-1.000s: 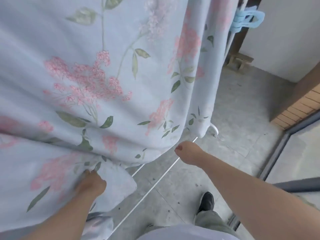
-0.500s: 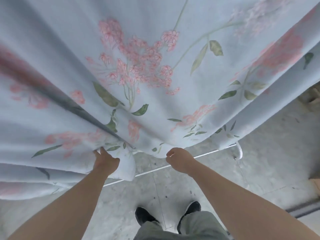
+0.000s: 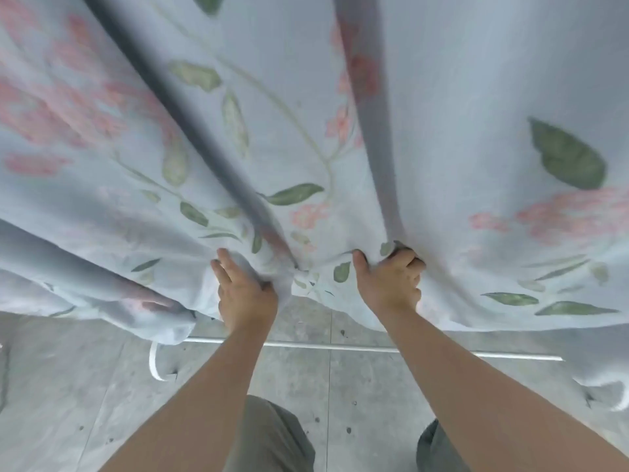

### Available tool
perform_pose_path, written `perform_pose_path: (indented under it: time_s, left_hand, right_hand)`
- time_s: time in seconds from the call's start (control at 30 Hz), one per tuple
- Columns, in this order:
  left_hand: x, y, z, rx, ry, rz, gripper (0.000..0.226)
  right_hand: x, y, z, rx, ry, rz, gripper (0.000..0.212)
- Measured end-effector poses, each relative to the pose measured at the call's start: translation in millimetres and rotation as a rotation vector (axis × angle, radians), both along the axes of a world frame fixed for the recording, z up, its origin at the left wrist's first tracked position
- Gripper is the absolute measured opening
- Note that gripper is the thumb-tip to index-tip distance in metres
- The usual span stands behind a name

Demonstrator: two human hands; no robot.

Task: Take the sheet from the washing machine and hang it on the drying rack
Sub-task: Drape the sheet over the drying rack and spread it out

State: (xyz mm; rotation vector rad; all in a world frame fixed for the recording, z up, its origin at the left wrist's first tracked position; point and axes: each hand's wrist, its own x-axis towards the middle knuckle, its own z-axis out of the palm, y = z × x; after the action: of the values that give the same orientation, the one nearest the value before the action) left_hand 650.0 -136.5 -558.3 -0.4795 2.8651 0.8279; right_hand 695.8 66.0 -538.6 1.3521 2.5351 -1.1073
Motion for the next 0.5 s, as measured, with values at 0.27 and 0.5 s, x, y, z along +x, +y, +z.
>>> perform_pose_path:
  time_s: [0.27, 0.5]
  left_hand:
    - [-67, -31, -129, 0.230, 0.456, 0.220, 0.059]
    - [-77, -7, -188, 1.304, 0.044, 0.703, 0.062]
  right_hand:
    - [-35, 59, -111, 0.103, 0.419, -0.151, 0.070]
    - [-31, 81, -203, -0.338, 0.531, -0.470, 0.078]
